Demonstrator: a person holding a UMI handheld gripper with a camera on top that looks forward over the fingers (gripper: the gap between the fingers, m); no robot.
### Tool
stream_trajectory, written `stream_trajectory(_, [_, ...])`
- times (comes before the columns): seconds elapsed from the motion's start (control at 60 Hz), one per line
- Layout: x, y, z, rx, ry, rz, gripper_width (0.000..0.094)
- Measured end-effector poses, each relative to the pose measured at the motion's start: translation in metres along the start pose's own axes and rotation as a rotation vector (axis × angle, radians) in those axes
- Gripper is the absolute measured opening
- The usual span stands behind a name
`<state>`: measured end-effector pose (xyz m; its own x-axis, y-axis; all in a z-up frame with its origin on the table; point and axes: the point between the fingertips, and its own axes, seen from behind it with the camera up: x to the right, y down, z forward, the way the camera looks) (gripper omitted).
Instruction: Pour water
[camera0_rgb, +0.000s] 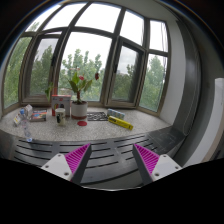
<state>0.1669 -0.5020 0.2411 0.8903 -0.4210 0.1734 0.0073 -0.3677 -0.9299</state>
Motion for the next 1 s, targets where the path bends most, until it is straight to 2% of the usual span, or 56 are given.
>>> stream_trajectory(0.367, [-0.05,0.067,0.005,-0.054,0.016,-0.045,0.0854])
stream_trajectory(0.517, [-0.119,0.116,0.001,-0.104,-0.048,-0.092,0.0853])
stream_trajectory(0.65, [-0.214,0.139,0.0,-0.114,-0.147,-0.06,0.0853])
stream_trajectory(0.783, [-0.324,0.134,0.009,-0.106,-0.271,-0.005,0.0855])
stream_trajectory(1.0, [-0.478,0.071,0.048,0.024,-0.422,0.009,0.0852])
